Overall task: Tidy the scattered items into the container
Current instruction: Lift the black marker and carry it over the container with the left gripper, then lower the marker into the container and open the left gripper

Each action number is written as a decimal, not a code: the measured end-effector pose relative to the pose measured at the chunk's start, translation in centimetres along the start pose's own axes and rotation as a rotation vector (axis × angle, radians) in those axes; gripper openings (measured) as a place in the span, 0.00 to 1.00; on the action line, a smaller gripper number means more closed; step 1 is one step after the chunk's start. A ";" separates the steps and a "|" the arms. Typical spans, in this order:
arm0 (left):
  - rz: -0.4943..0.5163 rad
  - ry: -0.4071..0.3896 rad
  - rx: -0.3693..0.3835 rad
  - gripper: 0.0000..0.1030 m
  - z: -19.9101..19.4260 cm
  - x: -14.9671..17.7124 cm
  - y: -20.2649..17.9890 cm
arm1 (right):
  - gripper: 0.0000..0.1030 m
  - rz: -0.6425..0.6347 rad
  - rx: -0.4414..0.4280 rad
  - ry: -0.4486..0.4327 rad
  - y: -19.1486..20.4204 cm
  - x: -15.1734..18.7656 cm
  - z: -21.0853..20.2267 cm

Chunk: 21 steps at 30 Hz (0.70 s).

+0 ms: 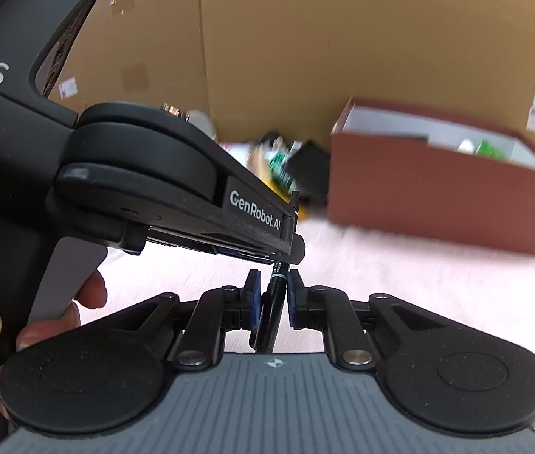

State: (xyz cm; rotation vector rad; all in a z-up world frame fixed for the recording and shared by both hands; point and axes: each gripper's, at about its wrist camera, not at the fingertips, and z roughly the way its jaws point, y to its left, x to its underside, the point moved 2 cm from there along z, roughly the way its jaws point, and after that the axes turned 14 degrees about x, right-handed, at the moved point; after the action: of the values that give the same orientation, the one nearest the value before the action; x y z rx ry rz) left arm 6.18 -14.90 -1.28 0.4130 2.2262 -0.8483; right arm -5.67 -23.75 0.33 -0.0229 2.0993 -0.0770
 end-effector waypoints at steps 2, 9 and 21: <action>0.022 -0.016 0.006 0.07 0.3 -1.3 -0.9 | 0.16 0.013 0.011 -0.028 -0.8 -1.0 -0.2; 0.067 -0.049 0.051 0.07 2.0 -5.8 -3.9 | 0.16 0.067 0.045 -0.105 -4.3 -4.8 0.1; 0.145 -0.058 0.093 0.07 7.9 -12.8 -7.6 | 0.13 0.157 0.099 -0.162 -10.8 -10.3 2.7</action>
State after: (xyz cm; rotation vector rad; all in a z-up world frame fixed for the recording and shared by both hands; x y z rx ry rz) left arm 15.23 -26.38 7.11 0.5792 2.0820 -0.8777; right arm 1.72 -34.19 8.58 0.1890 1.9262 -0.0818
